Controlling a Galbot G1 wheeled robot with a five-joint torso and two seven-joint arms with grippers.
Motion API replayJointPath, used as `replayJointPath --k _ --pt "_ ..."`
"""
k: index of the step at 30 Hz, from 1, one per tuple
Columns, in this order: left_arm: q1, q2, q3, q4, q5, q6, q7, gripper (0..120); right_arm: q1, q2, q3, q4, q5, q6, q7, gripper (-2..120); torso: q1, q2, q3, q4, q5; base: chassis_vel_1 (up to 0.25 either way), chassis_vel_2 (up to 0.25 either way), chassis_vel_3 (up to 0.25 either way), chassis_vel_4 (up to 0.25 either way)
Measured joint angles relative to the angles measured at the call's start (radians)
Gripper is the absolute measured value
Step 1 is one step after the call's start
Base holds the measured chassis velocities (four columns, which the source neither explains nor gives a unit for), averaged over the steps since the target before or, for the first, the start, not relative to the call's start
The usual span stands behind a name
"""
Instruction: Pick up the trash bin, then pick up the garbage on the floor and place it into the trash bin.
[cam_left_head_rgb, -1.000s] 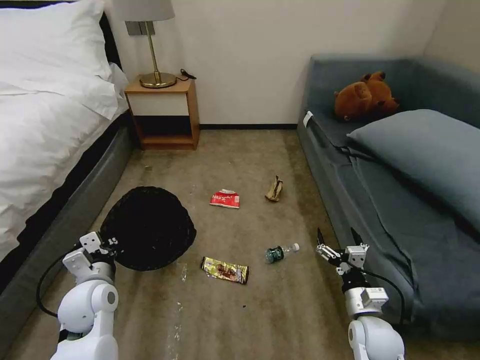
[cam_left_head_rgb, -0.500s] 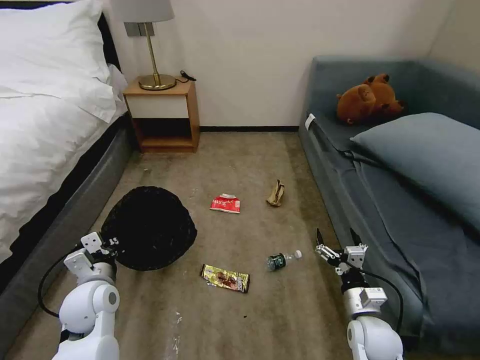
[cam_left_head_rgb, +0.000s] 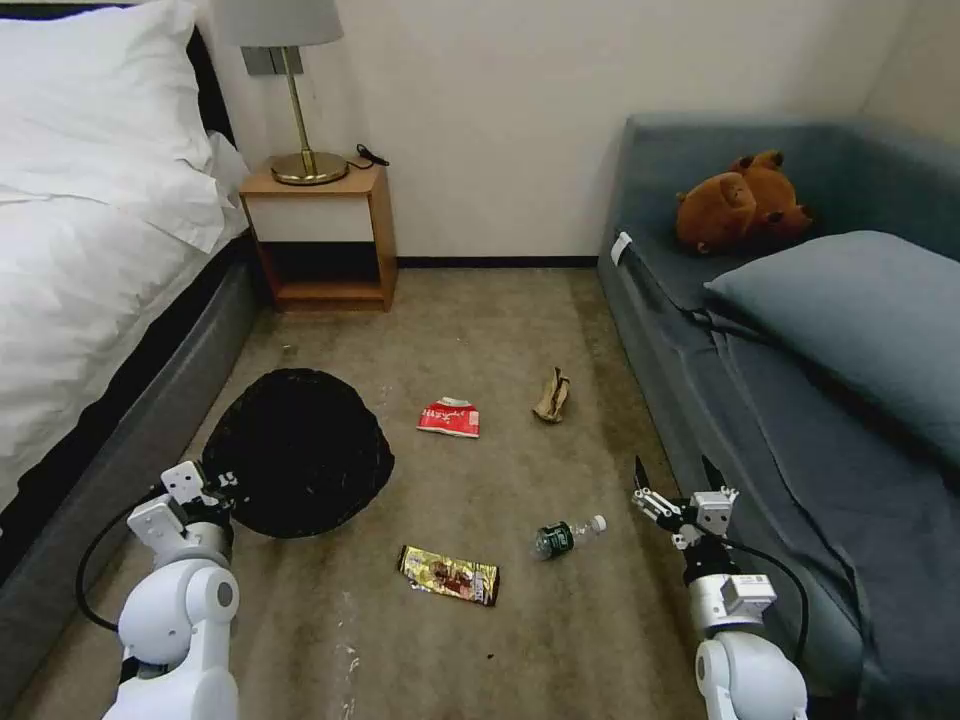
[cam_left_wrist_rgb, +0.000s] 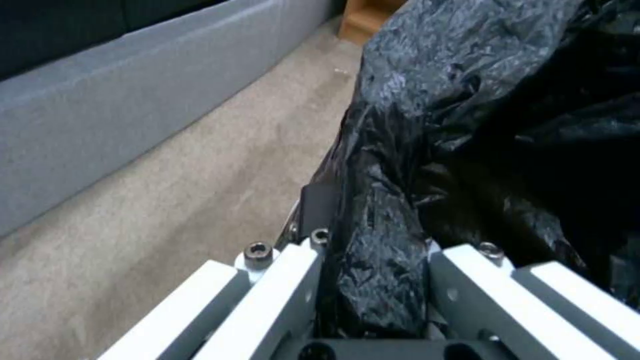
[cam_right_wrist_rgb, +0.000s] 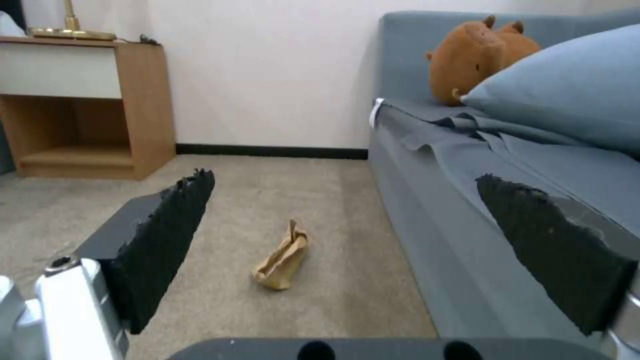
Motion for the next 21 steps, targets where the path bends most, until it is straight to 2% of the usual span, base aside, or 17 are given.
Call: replayJointPath --k 21 --pt "0.006 0.007 -0.004 -0.006 -0.002 -0.010 0.000 2 0.002 0.000 -0.004 -0.010 -0.010 0.006 -0.001 100 0.000 0.000 0.000 0.0000 -0.0001 -0.053 0.058 0.055 -0.050"
